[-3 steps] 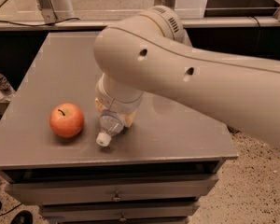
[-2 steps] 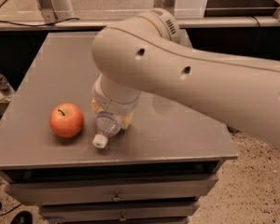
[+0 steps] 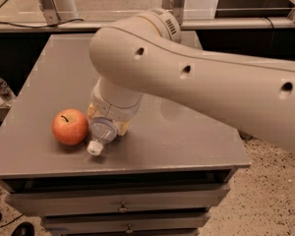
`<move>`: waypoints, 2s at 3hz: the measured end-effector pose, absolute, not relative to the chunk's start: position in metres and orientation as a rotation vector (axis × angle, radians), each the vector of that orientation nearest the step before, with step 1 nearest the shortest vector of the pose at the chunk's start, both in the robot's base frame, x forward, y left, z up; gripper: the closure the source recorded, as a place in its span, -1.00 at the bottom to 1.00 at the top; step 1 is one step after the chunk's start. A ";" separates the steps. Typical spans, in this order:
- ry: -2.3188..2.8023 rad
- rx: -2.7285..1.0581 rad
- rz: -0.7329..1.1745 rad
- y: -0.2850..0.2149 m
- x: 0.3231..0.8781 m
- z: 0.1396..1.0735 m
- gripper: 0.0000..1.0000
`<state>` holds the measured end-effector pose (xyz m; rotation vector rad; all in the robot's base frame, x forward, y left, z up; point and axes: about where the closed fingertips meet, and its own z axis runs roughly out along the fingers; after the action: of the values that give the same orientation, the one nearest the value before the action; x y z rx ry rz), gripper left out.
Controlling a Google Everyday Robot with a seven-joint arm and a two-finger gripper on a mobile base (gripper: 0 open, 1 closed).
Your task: Move blue plastic bottle near apple
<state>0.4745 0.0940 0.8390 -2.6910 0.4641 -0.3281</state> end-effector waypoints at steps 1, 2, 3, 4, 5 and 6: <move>0.464 -2.691 -0.328 0.094 0.475 0.840 -0.72; 0.450 -2.720 -0.353 0.102 0.481 0.840 -1.00; 0.443 -2.755 -0.394 0.104 0.489 0.842 -1.00; 0.442 -2.781 -0.434 0.102 0.496 0.843 -1.00; 0.423 -2.786 -0.534 0.104 0.499 0.860 -1.00; 0.375 -2.747 -0.705 0.107 0.498 0.896 -1.00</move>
Offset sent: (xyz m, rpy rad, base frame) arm 0.0194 0.0209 0.0003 -0.0878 -0.0271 0.0150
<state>0.4978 0.1071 0.8965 -2.7472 0.3750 -0.7052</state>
